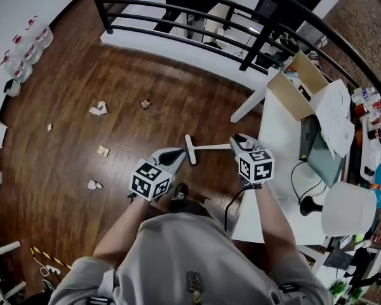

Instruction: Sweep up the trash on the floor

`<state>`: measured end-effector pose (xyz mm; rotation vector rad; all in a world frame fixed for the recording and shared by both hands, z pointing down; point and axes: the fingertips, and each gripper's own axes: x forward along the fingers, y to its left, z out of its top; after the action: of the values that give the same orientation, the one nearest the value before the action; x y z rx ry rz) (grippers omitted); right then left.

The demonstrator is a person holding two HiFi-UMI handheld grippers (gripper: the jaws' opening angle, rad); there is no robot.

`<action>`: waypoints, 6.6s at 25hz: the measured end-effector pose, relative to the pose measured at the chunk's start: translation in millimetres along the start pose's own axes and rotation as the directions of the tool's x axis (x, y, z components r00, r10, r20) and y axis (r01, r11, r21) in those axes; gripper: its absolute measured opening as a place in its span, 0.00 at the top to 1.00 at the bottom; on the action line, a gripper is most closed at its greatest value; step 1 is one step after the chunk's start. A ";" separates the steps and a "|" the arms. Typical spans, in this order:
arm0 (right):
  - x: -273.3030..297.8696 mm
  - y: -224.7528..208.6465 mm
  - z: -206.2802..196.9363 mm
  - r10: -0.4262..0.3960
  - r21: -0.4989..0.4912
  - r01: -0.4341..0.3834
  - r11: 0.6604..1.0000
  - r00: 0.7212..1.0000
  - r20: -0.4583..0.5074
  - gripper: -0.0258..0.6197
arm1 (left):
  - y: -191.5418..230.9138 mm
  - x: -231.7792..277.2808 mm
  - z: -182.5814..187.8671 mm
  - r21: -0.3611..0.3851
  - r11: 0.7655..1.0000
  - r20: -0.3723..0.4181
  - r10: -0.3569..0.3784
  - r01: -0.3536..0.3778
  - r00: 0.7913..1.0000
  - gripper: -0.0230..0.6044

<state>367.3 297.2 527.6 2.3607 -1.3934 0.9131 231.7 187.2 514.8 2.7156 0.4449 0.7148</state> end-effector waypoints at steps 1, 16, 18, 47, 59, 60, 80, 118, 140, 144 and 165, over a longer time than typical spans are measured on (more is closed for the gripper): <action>4.3 7.5 5.5 0.013 -0.012 -0.013 1.000 1.000 0.006 0.86 | 4.2 -7.7 -3.1 -0.009 1.000 0.006 0.017 -0.017 1.000 0.96; 54.0 215.5 58.0 0.263 -0.233 -0.256 0.938 0.965 -0.001 0.87 | 70.1 -170.4 -76.3 -0.166 0.947 0.038 0.284 -0.274 0.958 0.96; 52.1 252.1 65.5 0.321 -0.262 -0.311 0.914 0.947 -0.007 0.87 | 75.1 -192.6 -88.9 -0.191 0.933 0.040 0.318 -0.305 0.947 0.96; -32.3 762.0 82.5 0.870 -0.462 -0.850 0.252 0.408 -0.277 0.86 | 179.6 -475.9 -261.7 -0.424 0.620 -0.031 0.719 -0.661 0.694 0.63; 58.3 778.0 89.9 0.894 -0.360 -0.927 0.107 0.248 -0.372 0.86 | 249.3 -485.9 -288.6 -0.416 0.509 -0.175 0.769 -0.754 0.615 0.75; 69.5 779.7 90.1 0.893 -0.353 -0.930 0.104 0.244 -0.379 0.86 | 258.8 -488.0 -291.8 -0.421 0.493 -0.185 0.775 -0.761 0.605 0.75; 281.7 823.9 73.4 0.719 -0.323 -0.857 0.402 0.514 -0.468 0.87 | 450.8 -466.5 -356.9 -0.457 0.639 -0.209 0.599 -0.619 0.773 0.72; 387.8 540.5 298.0 0.494 -0.243 -0.492 0.836 0.868 -0.056 0.86 | 575.7 -205.1 -84.3 -0.056 0.975 -0.226 0.198 -0.216 0.954 0.72; 610.1 918.2 396.0 0.664 -0.141 -0.660 0.738 0.747 -0.021 0.86 | 913.5 -561.6 -140.0 0.000 0.916 -0.339 0.377 -0.401 0.862 0.72; 650.4 959.0 395.0 0.638 -0.104 -0.637 0.764 0.769 -0.030 0.86 | 959.1 -587.4 -159.4 0.005 0.931 -0.372 0.340 -0.364 0.864 0.72; 627.2 786.6 350.5 0.206 0.216 -0.210 0.954 0.978 0.043 0.86 | 892.3 -421.7 -148.5 0.130 0.988 -0.483 -0.015 0.088 0.875 0.71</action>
<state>47.9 -718.0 575.8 2.4163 -1.6519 1.1570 0.7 -747.0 779.0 2.6240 0.7038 1.4047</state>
